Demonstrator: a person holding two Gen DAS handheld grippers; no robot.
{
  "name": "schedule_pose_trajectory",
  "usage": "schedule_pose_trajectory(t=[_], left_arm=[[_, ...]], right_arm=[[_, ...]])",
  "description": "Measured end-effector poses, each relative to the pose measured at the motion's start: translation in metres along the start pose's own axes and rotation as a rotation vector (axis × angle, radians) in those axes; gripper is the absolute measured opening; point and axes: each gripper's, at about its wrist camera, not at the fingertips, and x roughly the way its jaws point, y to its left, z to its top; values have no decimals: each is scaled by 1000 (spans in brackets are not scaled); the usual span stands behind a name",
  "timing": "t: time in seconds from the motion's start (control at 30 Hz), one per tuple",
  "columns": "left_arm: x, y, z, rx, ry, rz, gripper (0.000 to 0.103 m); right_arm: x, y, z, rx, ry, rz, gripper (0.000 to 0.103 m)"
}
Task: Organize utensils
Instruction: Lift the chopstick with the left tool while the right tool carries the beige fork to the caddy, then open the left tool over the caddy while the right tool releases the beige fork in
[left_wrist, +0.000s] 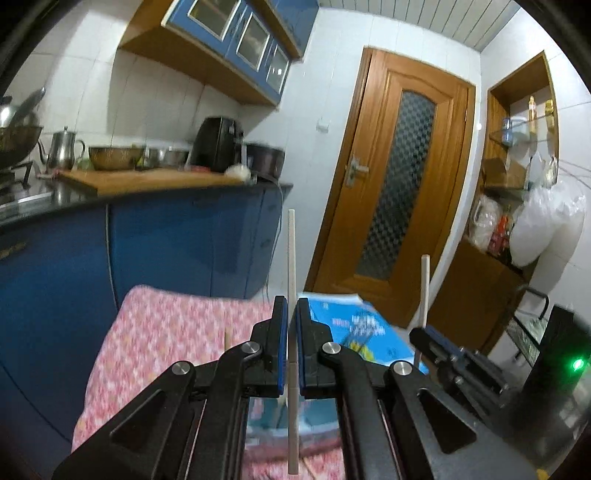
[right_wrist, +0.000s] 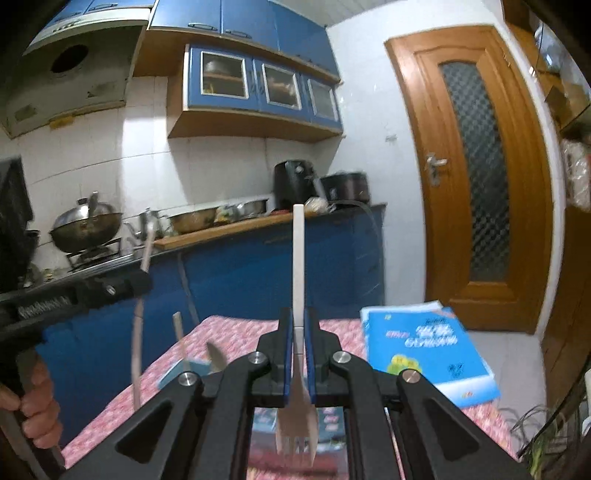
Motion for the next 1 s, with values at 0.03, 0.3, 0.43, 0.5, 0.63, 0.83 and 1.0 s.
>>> schedule_pose_trajectory(t=[0.03, 0.3, 0.43, 0.5, 0.63, 0.83, 1.0], left_arm=[[3, 1, 2, 2, -20, 1, 2], [33, 14, -7, 36, -130, 53, 2], [45, 24, -21, 34, -133, 74, 2], [49, 28, -27, 24, -128, 75, 2], [56, 33, -37, 17, -116, 74, 2], [61, 30, -47, 46, -93, 73, 2], [65, 30, -51, 45, -63, 66, 2]], right_arm=[[4, 0, -1, -4, -12, -6, 8], [32, -3, -10, -18, -44, -23, 8], [36, -1, -16, -38, -52, -15, 8], [38, 0, -19, -50, -57, -29, 8], [37, 5, -21, -61, -67, -34, 8], [45, 3, -25, -50, -21, -24, 8], [45, 3, -27, -47, -5, -18, 8]])
